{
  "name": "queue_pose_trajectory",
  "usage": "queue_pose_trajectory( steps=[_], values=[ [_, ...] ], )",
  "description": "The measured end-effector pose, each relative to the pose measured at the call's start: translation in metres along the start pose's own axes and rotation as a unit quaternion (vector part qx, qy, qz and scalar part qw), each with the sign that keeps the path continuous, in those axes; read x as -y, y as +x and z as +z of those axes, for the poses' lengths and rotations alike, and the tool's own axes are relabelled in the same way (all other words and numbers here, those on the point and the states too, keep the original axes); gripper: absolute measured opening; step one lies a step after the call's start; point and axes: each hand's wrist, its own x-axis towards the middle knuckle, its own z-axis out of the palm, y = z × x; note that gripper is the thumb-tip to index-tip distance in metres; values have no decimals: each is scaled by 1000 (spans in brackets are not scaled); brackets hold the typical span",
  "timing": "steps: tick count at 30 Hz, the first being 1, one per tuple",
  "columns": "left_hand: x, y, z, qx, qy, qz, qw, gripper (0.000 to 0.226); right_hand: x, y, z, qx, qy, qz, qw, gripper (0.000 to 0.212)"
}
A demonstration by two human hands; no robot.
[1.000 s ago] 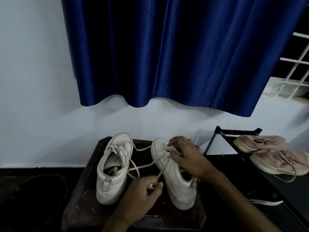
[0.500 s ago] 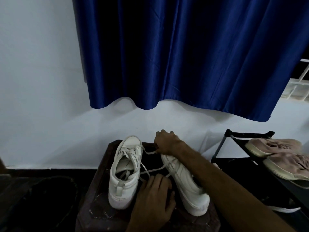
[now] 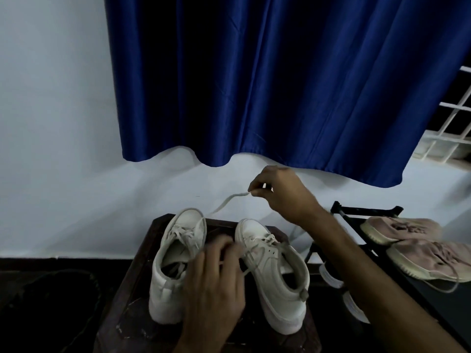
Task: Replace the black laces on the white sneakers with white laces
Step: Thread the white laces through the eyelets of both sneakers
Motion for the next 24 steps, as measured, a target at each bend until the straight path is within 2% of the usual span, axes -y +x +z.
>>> queue_pose_trajectory(
  steps=[3,6,8,10,15,17,20,21,24],
  values=[
    [-5,57,-5,-23,-112,-75,991,31,12,-20,-8,-9,19,-25,999,9],
    [-5,95,9,90,-219,-158,959,27,17,-34,-9,-36,1,-20,999,8],
    [-4,104,20,153,-227,-160,948,23,12,-39,-9,-45,-21,-5,999,8],
    [-3,106,26,152,-247,-159,944,21,5,-45,-7,-50,-3,16,999,7],
    [-4,94,44,181,-334,-203,903,16,-19,-71,4,-74,89,114,987,9],
    [-3,85,53,193,-350,-216,891,16,-31,-85,6,-32,119,156,980,13],
    [-5,76,67,175,-329,-230,899,14,-44,-105,9,94,165,190,963,22],
    [-6,74,71,173,-322,-229,902,13,-45,-110,12,108,175,196,959,22],
    [-12,67,82,207,-313,-218,901,10,-41,-113,25,45,169,214,961,16]
  ],
)
